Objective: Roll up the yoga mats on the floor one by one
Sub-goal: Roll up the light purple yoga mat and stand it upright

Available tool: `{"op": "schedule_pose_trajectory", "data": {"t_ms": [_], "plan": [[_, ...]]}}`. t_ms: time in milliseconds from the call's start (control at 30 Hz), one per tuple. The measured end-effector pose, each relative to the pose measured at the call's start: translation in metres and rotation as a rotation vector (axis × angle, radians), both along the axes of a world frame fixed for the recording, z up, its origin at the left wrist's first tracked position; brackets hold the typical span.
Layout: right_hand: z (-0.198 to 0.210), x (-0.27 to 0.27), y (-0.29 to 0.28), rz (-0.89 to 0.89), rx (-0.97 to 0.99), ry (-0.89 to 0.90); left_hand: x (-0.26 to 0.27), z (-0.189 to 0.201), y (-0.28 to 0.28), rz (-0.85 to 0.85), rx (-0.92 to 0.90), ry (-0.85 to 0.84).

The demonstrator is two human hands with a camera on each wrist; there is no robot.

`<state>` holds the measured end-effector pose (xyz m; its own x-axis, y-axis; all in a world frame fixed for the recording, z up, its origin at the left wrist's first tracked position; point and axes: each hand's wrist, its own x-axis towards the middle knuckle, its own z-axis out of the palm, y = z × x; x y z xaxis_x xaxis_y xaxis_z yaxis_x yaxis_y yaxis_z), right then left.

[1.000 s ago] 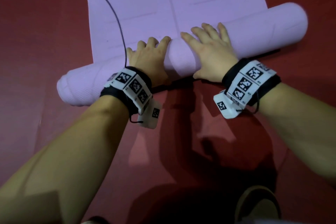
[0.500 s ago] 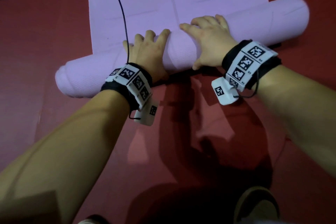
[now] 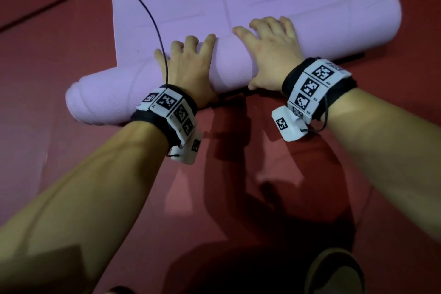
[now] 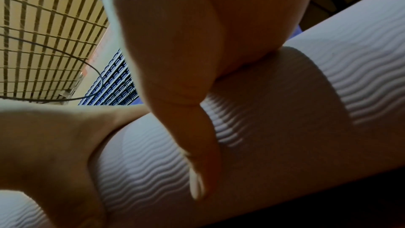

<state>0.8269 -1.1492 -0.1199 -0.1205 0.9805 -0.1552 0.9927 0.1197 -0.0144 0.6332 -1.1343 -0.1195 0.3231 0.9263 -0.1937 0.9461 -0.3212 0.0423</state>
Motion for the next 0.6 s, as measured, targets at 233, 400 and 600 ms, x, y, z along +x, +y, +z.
{"op": "schedule_pose_trajectory", "data": {"t_ms": [233, 400, 600], "plan": [[0.005, 0.004, 0.016, 0.053, -0.084, -0.077, 0.001, 0.007, 0.019, -0.005, -0.075, 0.026], [0.01, -0.001, 0.021, 0.037, -0.085, -0.09, 0.004, 0.012, 0.025, 0.028, -0.118, 0.045], [0.011, -0.005, 0.009, 0.036, -0.04, -0.11, 0.007, 0.019, 0.012, 0.036, -0.116, 0.055]]}}
